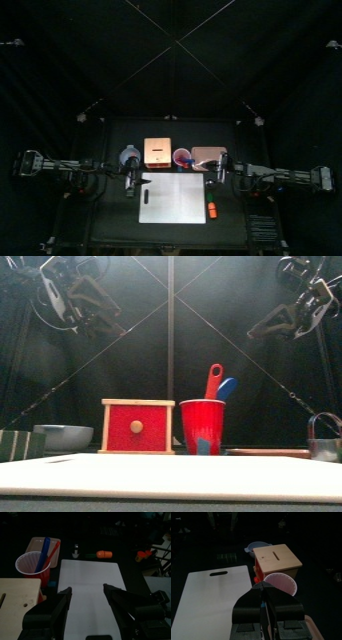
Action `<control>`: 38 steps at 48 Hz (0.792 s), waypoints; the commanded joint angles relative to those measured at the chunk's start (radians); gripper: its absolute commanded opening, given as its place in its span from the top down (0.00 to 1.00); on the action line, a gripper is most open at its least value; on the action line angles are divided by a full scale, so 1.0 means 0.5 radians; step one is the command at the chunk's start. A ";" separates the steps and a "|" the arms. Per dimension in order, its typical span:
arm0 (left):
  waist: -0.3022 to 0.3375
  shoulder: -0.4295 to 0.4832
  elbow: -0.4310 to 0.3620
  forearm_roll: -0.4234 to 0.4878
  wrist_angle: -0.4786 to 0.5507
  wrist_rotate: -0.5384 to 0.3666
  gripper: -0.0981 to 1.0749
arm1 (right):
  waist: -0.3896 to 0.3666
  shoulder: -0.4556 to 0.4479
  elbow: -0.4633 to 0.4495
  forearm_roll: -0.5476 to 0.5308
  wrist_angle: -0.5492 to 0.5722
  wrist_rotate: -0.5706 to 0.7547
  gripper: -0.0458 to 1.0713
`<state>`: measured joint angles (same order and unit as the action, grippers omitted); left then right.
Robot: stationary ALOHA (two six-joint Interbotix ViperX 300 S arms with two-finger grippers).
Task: Grasp carrot
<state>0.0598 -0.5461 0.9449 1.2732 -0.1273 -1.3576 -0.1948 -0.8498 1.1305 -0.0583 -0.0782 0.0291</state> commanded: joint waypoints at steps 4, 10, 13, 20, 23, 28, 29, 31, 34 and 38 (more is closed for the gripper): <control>0.006 0.003 -0.034 -0.018 -0.009 0.000 0.16 | 0.009 0.012 -0.080 0.098 0.006 0.012 0.94; 0.006 0.003 -0.031 -0.043 -0.009 -0.003 0.16 | 0.034 0.012 -0.178 0.359 0.215 0.043 0.92; 0.006 0.003 -0.034 -0.058 -0.009 -0.003 0.16 | 0.058 0.009 -0.242 0.503 0.426 0.046 0.88; 0.006 0.000 -0.031 -0.098 -0.009 -0.003 0.16 | 0.080 0.043 -0.362 0.739 0.859 0.055 0.77; 0.009 0.003 -0.031 -0.117 0.000 -0.003 0.16 | 0.080 0.064 -0.402 0.874 1.012 0.058 0.69; 0.018 0.003 -0.021 -0.144 0.003 0.000 0.16 | 0.074 0.101 -0.423 1.065 1.126 0.064 0.55; 0.021 0.003 -0.018 -0.147 0.003 -0.003 0.16 | 0.071 0.110 -0.420 1.101 1.141 0.074 0.52; 0.028 0.003 -0.015 -0.150 0.003 0.000 0.16 | 0.067 0.132 -0.417 1.175 1.187 0.135 0.44; 0.031 0.006 -0.009 -0.153 0.000 -0.003 0.16 | 0.067 0.156 -0.414 1.230 1.252 0.264 0.34; 0.031 0.006 -0.009 -0.153 -0.006 0.000 0.16 | 0.071 0.178 -0.417 1.209 1.396 0.488 0.23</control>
<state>0.0736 -0.5446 0.9541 1.1996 -0.1258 -1.3591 -0.1595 -0.7685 0.9465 0.5446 0.5645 0.2071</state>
